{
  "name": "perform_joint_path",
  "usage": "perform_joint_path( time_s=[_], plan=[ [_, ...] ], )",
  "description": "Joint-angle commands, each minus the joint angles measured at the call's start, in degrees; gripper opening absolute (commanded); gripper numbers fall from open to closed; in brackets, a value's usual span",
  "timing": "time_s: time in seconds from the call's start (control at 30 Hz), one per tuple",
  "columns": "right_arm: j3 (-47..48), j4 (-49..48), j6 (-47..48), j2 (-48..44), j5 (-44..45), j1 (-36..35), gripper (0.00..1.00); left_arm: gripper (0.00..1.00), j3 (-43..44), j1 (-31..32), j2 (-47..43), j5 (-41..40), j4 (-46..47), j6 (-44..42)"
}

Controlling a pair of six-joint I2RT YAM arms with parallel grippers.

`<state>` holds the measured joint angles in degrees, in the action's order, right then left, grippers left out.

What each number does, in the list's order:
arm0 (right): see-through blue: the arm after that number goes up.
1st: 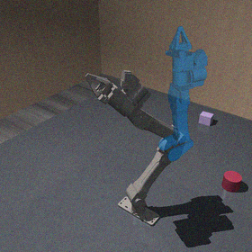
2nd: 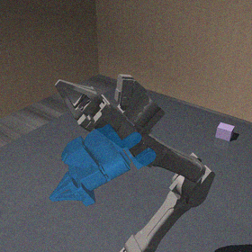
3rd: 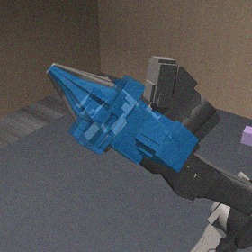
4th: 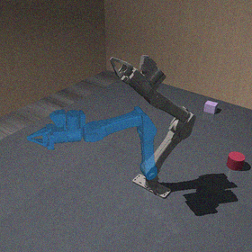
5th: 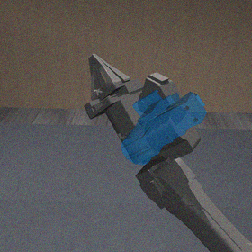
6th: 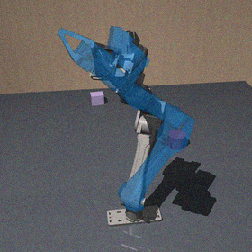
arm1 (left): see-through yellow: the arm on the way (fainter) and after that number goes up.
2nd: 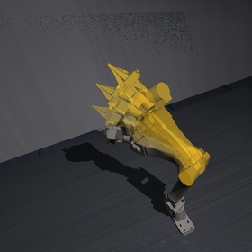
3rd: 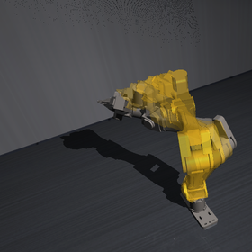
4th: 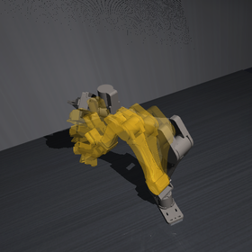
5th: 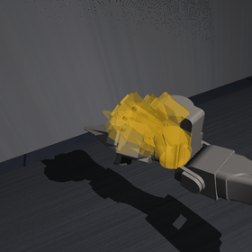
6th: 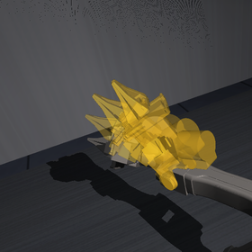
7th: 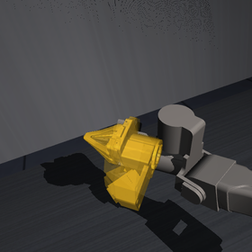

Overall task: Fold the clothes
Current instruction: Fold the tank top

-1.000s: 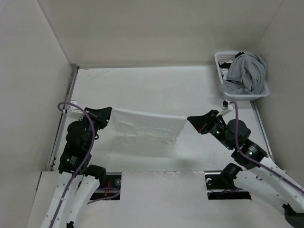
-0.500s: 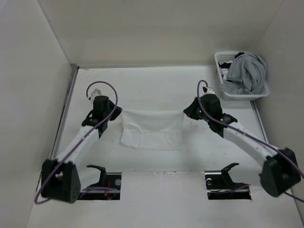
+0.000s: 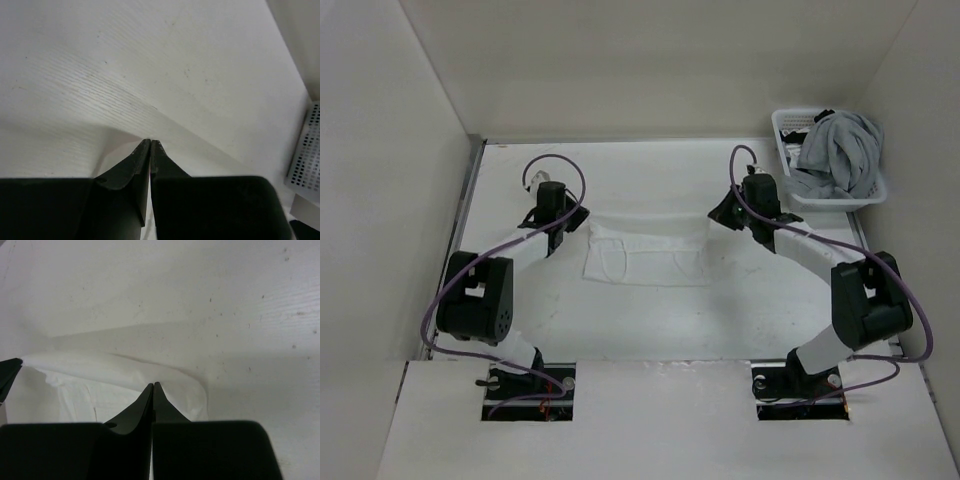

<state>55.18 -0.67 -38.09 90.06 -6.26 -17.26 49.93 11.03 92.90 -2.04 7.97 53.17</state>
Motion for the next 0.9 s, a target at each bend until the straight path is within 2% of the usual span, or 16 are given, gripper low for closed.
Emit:
perform_joint_path(
  time_s=[0.0,0.17,0.3,0.57,0.7,0.77,0.87],
  plan=[
    [-6.37,-5.21,-0.49,-5.94,-0.07,-0.62,0.01,0.03,-7.37,1.41,-9.47,-0.68,6.35,-0.34],
    [-16.84,-8.65,-2.26,-12.88,1.16,-3.08,0.01,0.03,-19.94,1.41,-20.37,-0.24,8.47,-0.52],
    [-22.47,-8.83,-2.87,-18.07,2.57,-4.58,0.01,0.03,-26.27,1.76,-27.49,0.46,7.86,-0.61],
    [-32.4,-5.58,-8.4,-28.0,5.11,-8.44,0.01,0.03,-34.89,1.15,-38.4,2.65,5.57,0.09],
    [-35.4,-3.47,-12.18,-29.07,6.52,-11.17,0.01,0.04,-37.36,1.06,-42.01,3.1,3.11,-0.43],
    [-36.28,-3.64,-12.8,-27.67,6.53,-11.7,0.09,0.07,-38.41,1.06,-41.4,3.1,2.67,-0.87],
    [-36.54,-3.55,-12.89,-27.04,6.79,-12.31,0.28,0.2,-39.47,0.62,-40.0,3.27,2.58,-0.61]
  ],
)
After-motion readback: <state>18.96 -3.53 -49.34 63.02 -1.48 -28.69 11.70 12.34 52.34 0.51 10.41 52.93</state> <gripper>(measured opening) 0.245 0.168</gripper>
